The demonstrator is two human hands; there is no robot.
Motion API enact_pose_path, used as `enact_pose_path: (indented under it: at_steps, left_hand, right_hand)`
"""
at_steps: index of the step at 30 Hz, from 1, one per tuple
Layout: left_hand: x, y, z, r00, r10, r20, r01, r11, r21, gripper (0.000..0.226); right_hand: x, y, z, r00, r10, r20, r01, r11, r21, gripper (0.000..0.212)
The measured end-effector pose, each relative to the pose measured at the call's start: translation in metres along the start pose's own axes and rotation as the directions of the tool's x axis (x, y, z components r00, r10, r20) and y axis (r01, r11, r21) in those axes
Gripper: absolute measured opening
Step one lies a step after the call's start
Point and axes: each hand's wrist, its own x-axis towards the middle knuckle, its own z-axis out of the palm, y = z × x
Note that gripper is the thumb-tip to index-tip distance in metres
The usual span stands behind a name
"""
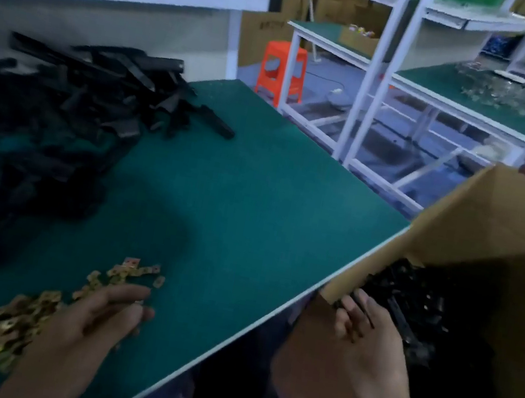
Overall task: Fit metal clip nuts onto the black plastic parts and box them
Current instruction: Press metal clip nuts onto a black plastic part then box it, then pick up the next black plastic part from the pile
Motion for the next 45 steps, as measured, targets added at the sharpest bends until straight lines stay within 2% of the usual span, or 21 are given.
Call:
enact_pose_path:
  at_steps: [2, 4, 6, 7, 10, 12, 13, 16, 18, 22, 24, 26, 28, 31, 35, 37, 40, 43, 45]
  left_hand:
    - [-0.001, -0.001, -0.013, 0.999, -0.019, -0.049, 0.017, 0.999, -0.036, 0.015]
    - [-0.004, -0.005, -0.027, 0.993, -0.009, -0.12, 0.002, 0.998, -0.056, 0.017]
    - [-0.007, -0.011, -0.041, 0.978, 0.007, -0.208, -0.016, 0.999, -0.042, 0.021]
    - [-0.008, -0.014, -0.048, 0.97, 0.001, -0.242, -0.014, 0.999, -0.049, 0.021]
    - [-0.017, -0.02, -0.066, 0.947, -0.054, -0.318, 0.017, 0.993, -0.119, 0.02]
    - [-0.024, -0.024, -0.074, 0.931, -0.069, -0.358, 0.019, 0.99, -0.143, 0.019]
    - [-0.027, -0.026, -0.077, 0.925, -0.075, -0.373, 0.02, 0.989, -0.148, 0.019]
    - [-0.037, -0.029, -0.084, 0.908, -0.101, -0.407, 0.026, 0.982, -0.185, 0.021]
    - [-0.042, -0.031, -0.088, 0.901, -0.106, -0.421, 0.019, 0.978, -0.207, 0.021]
    - [-0.046, -0.038, -0.093, 0.896, -0.089, -0.436, 0.015, 0.985, -0.17, 0.018]
    - [-0.045, -0.04, -0.094, 0.891, -0.09, -0.445, 0.012, 0.984, -0.176, 0.017]
    - [-0.043, -0.041, -0.092, 0.886, -0.106, -0.451, 0.012, 0.978, -0.206, 0.016]
    - [-0.04, -0.039, -0.09, 0.876, -0.138, -0.461, 0.016, 0.966, -0.26, 0.019]
    - [-0.034, -0.034, -0.084, 0.874, -0.13, -0.468, 0.01, 0.968, -0.251, 0.025]
    - [-0.034, -0.032, -0.08, 0.887, -0.125, -0.444, 0.003, 0.964, -0.266, 0.02]
    - [-0.033, -0.033, -0.081, 0.899, -0.123, -0.421, 0.02, 0.97, -0.242, 0.014]
    - [-0.032, -0.032, -0.084, 0.9, -0.129, -0.417, 0.011, 0.962, -0.274, 0.02]
    - [-0.029, -0.023, -0.088, 0.879, -0.255, -0.403, 0.046, 0.887, -0.46, 0.044]
    - [-0.022, -0.013, -0.092, 0.886, -0.363, -0.287, 0.098, 0.753, -0.65, 0.066]
  right_hand:
    - [-0.013, 0.017, 0.044, 0.988, -0.03, 0.154, 0.056, 0.984, -0.168, 0.02]
    - [-0.026, 0.034, 0.089, 0.935, -0.064, 0.348, 0.194, 0.915, -0.353, 0.014]
    - [-0.035, 0.053, 0.134, 0.814, -0.046, 0.58, 0.395, 0.775, -0.493, 0.016]
    - [-0.039, 0.063, 0.158, 0.732, 0.022, 0.681, 0.478, 0.695, -0.537, 0.015]
    - [-0.042, 0.106, 0.235, 0.508, 0.251, 0.824, 0.713, 0.415, -0.566, 0.017]
    - [-0.04, 0.139, 0.283, 0.414, 0.294, 0.862, 0.851, 0.212, -0.481, 0.035]
    - [-0.038, 0.155, 0.304, 0.386, 0.299, 0.873, 0.885, 0.147, -0.442, 0.044]
    - [-0.03, 0.194, 0.351, 0.393, 0.26, 0.882, 0.914, -0.003, -0.406, 0.065]
    - [-0.025, 0.212, 0.373, 0.404, 0.244, 0.882, 0.914, -0.138, -0.381, 0.07]
    - [-0.021, 0.227, 0.397, 0.417, 0.26, 0.871, 0.881, -0.35, -0.318, 0.057]
    - [-0.021, 0.228, 0.398, 0.406, 0.196, 0.893, 0.852, -0.435, -0.292, 0.047]
    - [-0.021, 0.227, 0.396, 0.364, 0.118, 0.924, 0.831, -0.489, -0.265, 0.033]
    - [-0.02, 0.225, 0.395, 0.332, 0.083, 0.94, 0.849, -0.46, -0.26, 0.025]
    - [-0.023, 0.209, 0.396, 0.407, 0.073, 0.911, 0.9, -0.203, -0.386, 0.019]
    - [-0.024, 0.18, 0.382, 0.403, -0.081, 0.912, 0.915, 0.018, -0.403, 0.013]
    - [-0.029, 0.165, 0.37, 0.443, -0.148, 0.884, 0.887, 0.219, -0.407, 0.016]
    - [-0.041, 0.145, 0.351, 0.48, -0.111, 0.87, 0.766, 0.536, -0.354, 0.022]
    - [-0.056, 0.121, 0.327, 0.41, 0.014, 0.912, 0.62, 0.729, -0.29, 0.037]
    - [-0.067, 0.108, 0.308, 0.313, 0.086, 0.946, 0.61, 0.745, -0.27, 0.046]
